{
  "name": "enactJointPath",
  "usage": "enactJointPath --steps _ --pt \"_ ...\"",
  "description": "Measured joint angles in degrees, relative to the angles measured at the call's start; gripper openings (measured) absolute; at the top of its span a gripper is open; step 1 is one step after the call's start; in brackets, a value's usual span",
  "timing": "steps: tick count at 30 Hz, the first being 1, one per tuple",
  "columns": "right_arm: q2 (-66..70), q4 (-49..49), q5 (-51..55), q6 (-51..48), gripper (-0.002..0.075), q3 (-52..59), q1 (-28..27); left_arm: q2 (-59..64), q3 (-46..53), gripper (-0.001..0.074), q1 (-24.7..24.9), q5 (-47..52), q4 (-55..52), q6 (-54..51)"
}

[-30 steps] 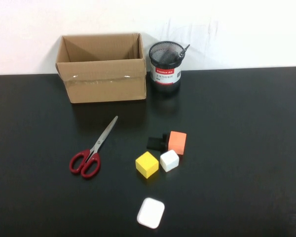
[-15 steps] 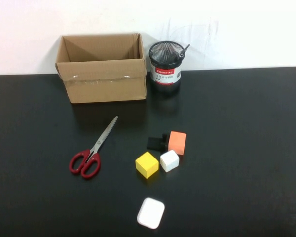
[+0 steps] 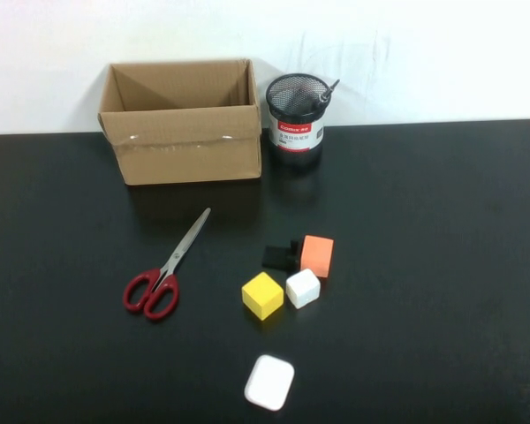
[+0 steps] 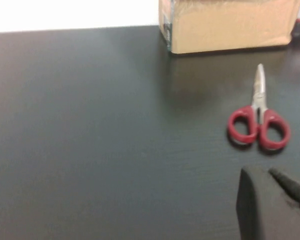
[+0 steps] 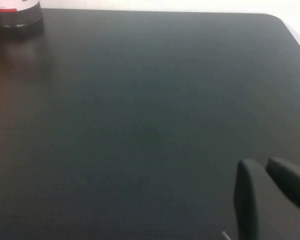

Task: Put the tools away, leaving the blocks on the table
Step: Pick up the scissors from the table

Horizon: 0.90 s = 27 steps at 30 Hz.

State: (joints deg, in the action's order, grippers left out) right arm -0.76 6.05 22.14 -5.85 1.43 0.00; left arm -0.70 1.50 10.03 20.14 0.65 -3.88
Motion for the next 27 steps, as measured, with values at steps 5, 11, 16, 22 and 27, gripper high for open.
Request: enactJointPath --steps 5,11,16,22,27 --pt "0.0 0.0 0.0 0.0 -0.0007 0.0 0.0 0.0 0.1 -0.0004 0.0 -6.9 -2.6 -0.8" --pt "0.0 0.0 0.0 0.0 -0.0007 0.0 0.1 0.0 0.1 -0.0004 0.0 -31.9 -2.7 3.5" --pt "0.0 0.0 0.0 0.0 -0.0007 0.0 0.0 0.0 -0.2 -0.0004 0.0 -53.8 -0.2 7.8" --pt "0.0 0.0 0.0 0.0 -0.0007 0.0 0.0 0.2 -11.3 -0.0004 0.0 -52.9 7.0 9.0" --pt "0.0 0.0 0.0 0.0 -0.0007 0.0 0.0 9.3 -27.1 -0.0004 0.0 -37.6 7.2 9.2"
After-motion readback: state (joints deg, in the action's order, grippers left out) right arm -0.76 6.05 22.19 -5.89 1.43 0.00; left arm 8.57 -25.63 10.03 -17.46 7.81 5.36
